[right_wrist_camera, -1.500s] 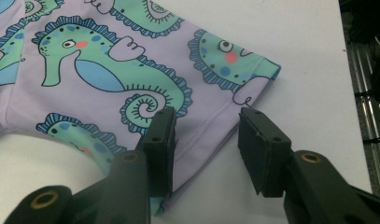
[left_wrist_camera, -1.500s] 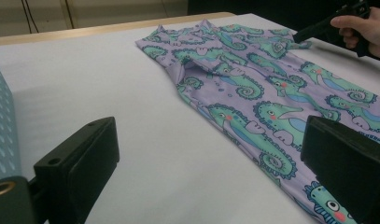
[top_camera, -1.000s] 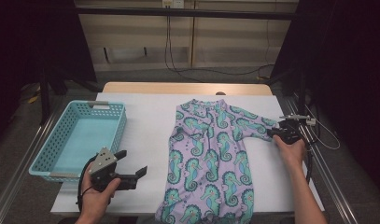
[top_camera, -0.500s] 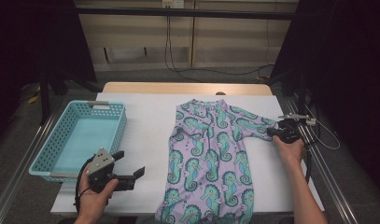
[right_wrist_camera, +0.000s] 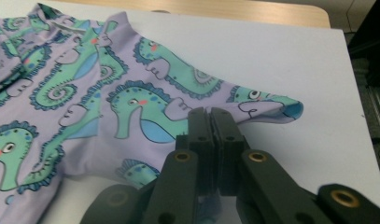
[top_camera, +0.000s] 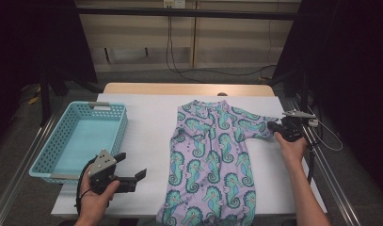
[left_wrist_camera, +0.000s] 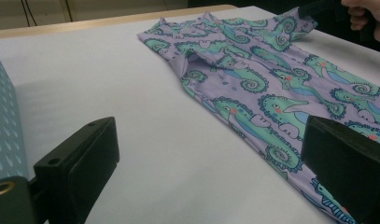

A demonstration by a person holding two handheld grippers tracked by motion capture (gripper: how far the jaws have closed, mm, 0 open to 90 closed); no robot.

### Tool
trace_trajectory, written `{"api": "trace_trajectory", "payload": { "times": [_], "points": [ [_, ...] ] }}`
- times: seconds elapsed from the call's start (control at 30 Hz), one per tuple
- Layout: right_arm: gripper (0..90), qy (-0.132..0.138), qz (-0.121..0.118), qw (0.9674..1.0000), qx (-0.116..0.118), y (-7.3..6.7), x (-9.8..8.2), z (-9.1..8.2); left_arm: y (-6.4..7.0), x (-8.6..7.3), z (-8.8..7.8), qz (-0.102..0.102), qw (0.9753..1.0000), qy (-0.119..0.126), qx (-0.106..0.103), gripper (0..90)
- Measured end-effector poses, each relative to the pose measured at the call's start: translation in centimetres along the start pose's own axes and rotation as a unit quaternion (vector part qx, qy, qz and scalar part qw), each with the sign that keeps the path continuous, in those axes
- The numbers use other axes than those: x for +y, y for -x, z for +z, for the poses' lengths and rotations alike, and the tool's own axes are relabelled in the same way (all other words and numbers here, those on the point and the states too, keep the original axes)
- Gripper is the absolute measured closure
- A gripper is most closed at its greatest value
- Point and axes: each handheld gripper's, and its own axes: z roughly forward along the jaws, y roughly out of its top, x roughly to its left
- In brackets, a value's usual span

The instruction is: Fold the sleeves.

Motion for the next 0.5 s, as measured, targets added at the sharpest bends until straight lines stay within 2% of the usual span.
{"api": "trace_trajectory", "payload": {
  "times": [0.2,0.37,0.5],
  "points": [
    [88.2,0.011,-0.010,0.9998,0.014,-0.8,0.7,-0.3,-0.1,0.0,0.0,0.002,1.0000,0.000,0.002,4.6],
    [88.2,0.015,-0.016,0.9995,0.025,-1.3,0.9,-0.2,-0.2,0.0,0.0,-0.010,0.9999,0.000,0.004,4.6],
    [88.3,0.016,-0.021,0.9992,0.030,-1.8,1.1,-0.2,-0.1,0.0,0.0,-0.004,1.0000,0.001,0.007,4.6]
  ]
}}
